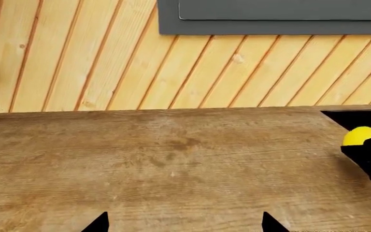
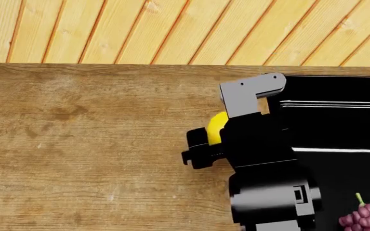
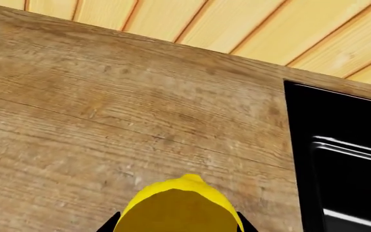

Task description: There is a mixed pile of frozen fruits and vegetables on the counter. Locate all the frozen vegetables and place the items in a bowl on the counter. Take all the frozen fruits and defrost them in a running sink.

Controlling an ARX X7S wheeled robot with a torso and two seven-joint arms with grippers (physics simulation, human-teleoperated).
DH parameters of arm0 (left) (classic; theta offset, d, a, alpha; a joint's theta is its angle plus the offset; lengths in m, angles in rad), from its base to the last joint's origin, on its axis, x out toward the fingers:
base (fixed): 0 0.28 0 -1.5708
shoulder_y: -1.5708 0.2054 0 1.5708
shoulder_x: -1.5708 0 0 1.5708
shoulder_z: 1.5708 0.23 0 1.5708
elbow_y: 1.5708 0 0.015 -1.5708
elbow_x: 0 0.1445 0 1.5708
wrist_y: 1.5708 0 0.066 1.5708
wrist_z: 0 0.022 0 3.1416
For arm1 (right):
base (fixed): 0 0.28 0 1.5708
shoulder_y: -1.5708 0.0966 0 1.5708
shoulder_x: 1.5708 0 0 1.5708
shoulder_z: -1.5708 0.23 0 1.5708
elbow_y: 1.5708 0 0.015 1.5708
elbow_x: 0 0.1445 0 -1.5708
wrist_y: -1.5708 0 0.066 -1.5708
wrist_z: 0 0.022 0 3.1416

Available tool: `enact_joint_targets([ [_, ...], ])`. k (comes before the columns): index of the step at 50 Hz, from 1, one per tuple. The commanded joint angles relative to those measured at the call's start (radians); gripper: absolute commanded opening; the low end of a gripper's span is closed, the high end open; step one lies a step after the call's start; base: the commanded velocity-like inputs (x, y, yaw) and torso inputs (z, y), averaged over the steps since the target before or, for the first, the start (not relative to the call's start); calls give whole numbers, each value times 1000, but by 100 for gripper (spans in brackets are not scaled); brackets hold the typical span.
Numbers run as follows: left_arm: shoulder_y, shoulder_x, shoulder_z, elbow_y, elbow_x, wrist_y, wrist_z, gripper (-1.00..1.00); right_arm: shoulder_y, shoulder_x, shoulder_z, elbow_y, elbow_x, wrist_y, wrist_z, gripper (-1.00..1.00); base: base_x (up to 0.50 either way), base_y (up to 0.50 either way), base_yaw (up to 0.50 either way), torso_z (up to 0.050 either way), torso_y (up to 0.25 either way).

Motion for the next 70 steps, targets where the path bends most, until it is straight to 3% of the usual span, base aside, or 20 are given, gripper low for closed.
enact_joint_targets([
  [1, -2, 0, -12, 77, 23, -30, -16, 100, -17, 17, 9, -189, 11, 92, -15, -100, 0, 0, 0, 0, 0],
  [9, -11, 0, -24, 152, 5, -33, 4, 100, -44, 46, 3, -297, 17, 146, -22, -100, 0, 0, 0, 0, 0],
  [17, 15, 1, 2, 153, 71, -54, 170, 100, -89, 59, -8, -318, 27, 140, -26, -100, 0, 0, 0, 0, 0],
  [21, -56, 75, 58, 153, 44, -60, 140, 100, -121, 69, 3, -373, 35, 157, -29, -100, 0, 0, 0, 0, 0],
  [26, -332, 213, 380, 153, 25, -16, 65, 100, -148, 82, 1, -404, 40, 162, -32, -100, 0, 0, 0, 0, 0],
  [30, -619, 360, 846, 153, 140, 158, -40, 100, -160, 85, 6, -414, 44, 159, -30, -100, 0, 0, 0, 0, 0],
  [33, -829, 497, 1280, 153, 315, 392, -151, 100, -178, 89, 3, -444, 45, 159, -27, -100, 0, 0, 0, 0, 0],
  [35, -845, 569, 1359, 152, 363, 454, -205, 100, -183, 91, 2, -457, 47, 163, -28, -100, 0, 0, 0, 0, 0],
  [41, -779, 694, 1413, 146, 476, 466, -318, 100, -184, 93, 1, -455, 51, 159, -27, -100, 0, 0, 0, 0, 0],
  [44, -719, 703, 1407, 127, 491, 452, -335, 100, -188, 92, 0, -459, 54, 158, -26, -100, 0, 0, 0, 0, 0],
  [54, -702, 690, 1420, 62, 426, 482, -301, 100, -185, 95, 0, -482, 61, 172, -22, -100, 0, 0, 0, 0, 0],
  [70, -665, 777, 1349, -40, 275, 523, -240, 100, -218, 101, 8, -477, 76, 149, -17, -100, 0, 0, 0, 0, 0],
])
